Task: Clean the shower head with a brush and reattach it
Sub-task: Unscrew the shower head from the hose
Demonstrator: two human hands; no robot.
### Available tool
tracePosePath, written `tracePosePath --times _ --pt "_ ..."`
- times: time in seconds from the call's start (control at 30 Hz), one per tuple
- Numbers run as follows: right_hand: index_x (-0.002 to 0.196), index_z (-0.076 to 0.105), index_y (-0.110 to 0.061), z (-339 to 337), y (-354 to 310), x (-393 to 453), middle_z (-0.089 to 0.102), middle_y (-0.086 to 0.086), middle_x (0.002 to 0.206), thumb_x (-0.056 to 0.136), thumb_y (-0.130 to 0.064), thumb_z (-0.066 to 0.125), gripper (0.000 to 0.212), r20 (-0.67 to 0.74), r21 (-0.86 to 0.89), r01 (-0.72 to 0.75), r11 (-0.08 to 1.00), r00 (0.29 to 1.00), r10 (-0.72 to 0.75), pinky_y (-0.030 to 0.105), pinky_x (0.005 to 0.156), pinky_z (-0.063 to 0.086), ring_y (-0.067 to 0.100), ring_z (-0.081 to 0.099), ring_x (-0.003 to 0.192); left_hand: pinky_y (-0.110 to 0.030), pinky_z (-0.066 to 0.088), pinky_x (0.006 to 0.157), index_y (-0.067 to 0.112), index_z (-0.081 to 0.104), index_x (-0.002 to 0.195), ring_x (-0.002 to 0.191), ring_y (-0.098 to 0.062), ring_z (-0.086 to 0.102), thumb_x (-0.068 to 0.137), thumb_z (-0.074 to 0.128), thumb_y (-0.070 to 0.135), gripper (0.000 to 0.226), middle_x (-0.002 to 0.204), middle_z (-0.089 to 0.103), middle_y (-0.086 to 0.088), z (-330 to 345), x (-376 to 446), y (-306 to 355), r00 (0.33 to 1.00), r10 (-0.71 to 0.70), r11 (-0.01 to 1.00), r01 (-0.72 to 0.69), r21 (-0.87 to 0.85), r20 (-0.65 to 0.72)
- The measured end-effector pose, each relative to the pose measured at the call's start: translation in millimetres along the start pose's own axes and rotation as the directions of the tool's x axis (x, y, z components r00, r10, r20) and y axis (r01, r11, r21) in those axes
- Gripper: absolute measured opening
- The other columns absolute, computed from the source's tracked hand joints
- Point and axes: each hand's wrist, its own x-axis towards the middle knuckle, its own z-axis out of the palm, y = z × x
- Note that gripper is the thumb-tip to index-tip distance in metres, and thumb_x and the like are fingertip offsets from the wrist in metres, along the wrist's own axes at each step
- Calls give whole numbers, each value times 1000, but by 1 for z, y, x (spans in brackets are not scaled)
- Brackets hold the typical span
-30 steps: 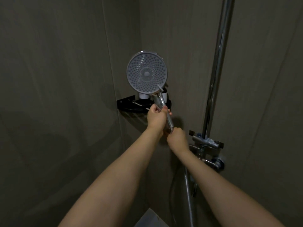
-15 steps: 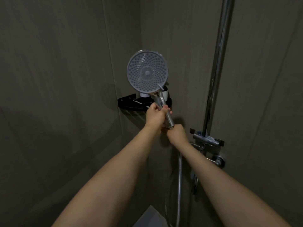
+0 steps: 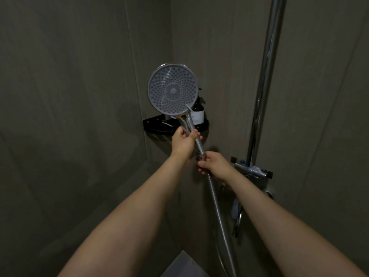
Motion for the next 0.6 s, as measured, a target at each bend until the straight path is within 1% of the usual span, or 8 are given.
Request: tracePosePath --times 0.1,0.2,0.27,0.33,0.47,0.5,0.53,0.6 --pt "84 48 -18 3 -1 -1 54 1 73 90 -3 54 16 -28 -10 -2 1000 1000 1 20 57 45 10 54 61 -24 53 74 16 50 80 70 -13 60 92 49 3 18 75 58 -3 4 0 1 1000 7 1000 -7 10 13" --pt "90 53 -16 -1 -3 -7 54 2 76 98 -13 40 15 112 342 -92 935 992 56 22 59 38 11 47 67 -15 53 60 16 50 80 56 -3 63 92 49 3 17 74 58 -3 4 -1 1 999 19 999 -20 30 29" --pt "91 56 -13 -7 -1 -8 55 3 78 99 -12 34 23 148 397 -104 912 988 48 23 61 38 12 47 68 -13 52 57 16 49 79 51 0 63 92 49 3 18 73 58 -3 4 -1 1 999 14 1000 -15 16 29" --pt "87 55 -12 -7 1 -7 54 4 76 98 -8 35 23 132 323 -71 944 991 30 21 59 40 11 48 66 -13 52 56 15 49 80 59 -6 62 92 48 3 17 74 57 -4 4 -2 0 1000 0 1000 0 -6 23" --pt "80 48 -20 -1 -2 -6 53 0 69 93 -6 48 19 3 -160 25 987 1000 -25 21 55 43 10 51 58 -13 53 58 14 49 81 69 -11 59 92 48 3 17 76 57 -4 5 -3 -4 1000 -2 1000 2 -11 20" --pt "82 49 -21 0 -1 -6 53 -1 69 93 -9 50 16 -8 -194 31 981 999 -33 22 57 43 10 52 60 -12 53 59 14 49 81 68 -10 60 92 48 3 16 76 57 -4 6 -3 -4 1000 0 1000 0 1 25" --pt "85 50 -20 0 -1 -7 53 -1 70 93 -11 49 13 11 -129 18 992 1000 -16 22 59 43 10 51 62 -13 53 59 14 48 80 67 -9 61 92 48 3 16 76 57 -4 6 -3 -4 999 5 1000 -5 9 32" --pt "91 54 -17 -3 0 -11 54 1 76 97 -15 42 14 115 199 -77 977 992 55 24 64 42 11 50 67 -13 53 58 13 48 79 60 -5 62 93 47 2 17 75 56 -5 5 -2 -4 999 16 1000 -17 4 47"
